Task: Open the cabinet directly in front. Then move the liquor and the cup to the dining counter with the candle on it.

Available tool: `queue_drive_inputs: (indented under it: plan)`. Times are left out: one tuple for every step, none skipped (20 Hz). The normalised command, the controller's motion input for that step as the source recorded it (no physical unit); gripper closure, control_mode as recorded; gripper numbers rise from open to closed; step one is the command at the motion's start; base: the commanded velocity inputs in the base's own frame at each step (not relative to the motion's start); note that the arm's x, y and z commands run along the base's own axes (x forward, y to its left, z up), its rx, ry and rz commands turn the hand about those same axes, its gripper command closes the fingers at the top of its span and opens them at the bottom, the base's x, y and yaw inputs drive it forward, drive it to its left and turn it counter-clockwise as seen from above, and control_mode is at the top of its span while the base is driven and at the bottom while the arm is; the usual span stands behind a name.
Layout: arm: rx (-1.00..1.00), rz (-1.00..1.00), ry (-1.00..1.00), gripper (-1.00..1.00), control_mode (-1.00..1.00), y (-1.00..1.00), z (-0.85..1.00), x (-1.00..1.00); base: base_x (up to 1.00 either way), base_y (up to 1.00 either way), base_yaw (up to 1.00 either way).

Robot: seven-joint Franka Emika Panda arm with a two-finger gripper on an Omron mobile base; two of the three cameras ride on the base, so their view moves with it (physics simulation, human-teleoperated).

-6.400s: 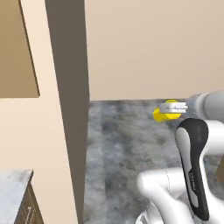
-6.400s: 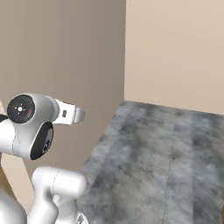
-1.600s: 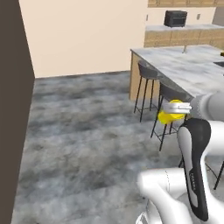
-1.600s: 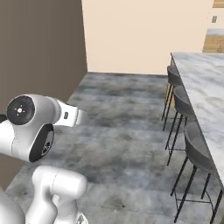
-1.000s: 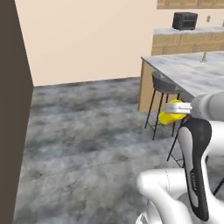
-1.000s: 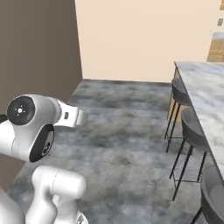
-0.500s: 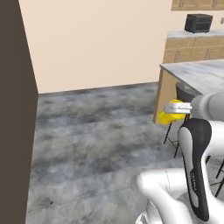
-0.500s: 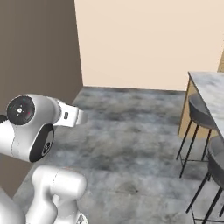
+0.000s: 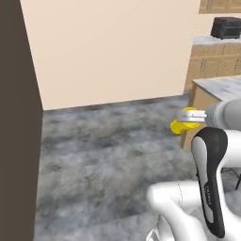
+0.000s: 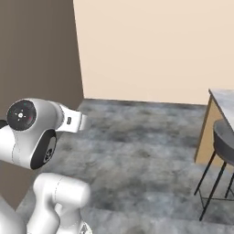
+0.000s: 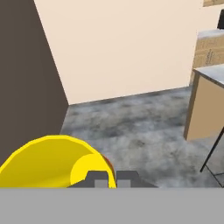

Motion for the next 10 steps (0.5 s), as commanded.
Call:
queue_drive_inputs:
  plan:
    - [0.00,0.00,0.00,1.00,1.00,0.00,0.00,0.00,1.00,0.21,-0.02]
    - [0.00,0.00,0.00,1.00,1.00,0.00,0.00,0.00,1.00,0.21,-0.03]
    - [0.00,0.00,0.00,1.00,1.00,0.00,0.00,0.00,1.00,0.22,-0.03]
    - [0.00,0.00,0.00,1.00,1.00,0.00,0.00,0.00,1.00,0.22,-0.03]
    - [0.00,0.00,0.00,1.00,1.00,0.00,0.00,0.00,1.00,0.25,-0.03]
    - [0.00,0.00,0.00,1.00,1.00,0.00,0.00,0.00,1.00,0.29,-0.05]
    - [0.00,0.00,0.00,1.00,1.00,0.00,0.00,0.00,1.00,0.31,-0.05]
    - [0.00,0.00,0.00,1.00,1.00,0.00,0.00,0.00,1.00,0.32,-0.05]
    - [0.00,0.00,0.00,1.00,1.00,0.00,0.00,0.00,1.00,0.32,-0.05]
    - [0.00,0.00,0.00,1.00,1.00,0.00,0.00,0.00,1.00,0.33,-0.06]
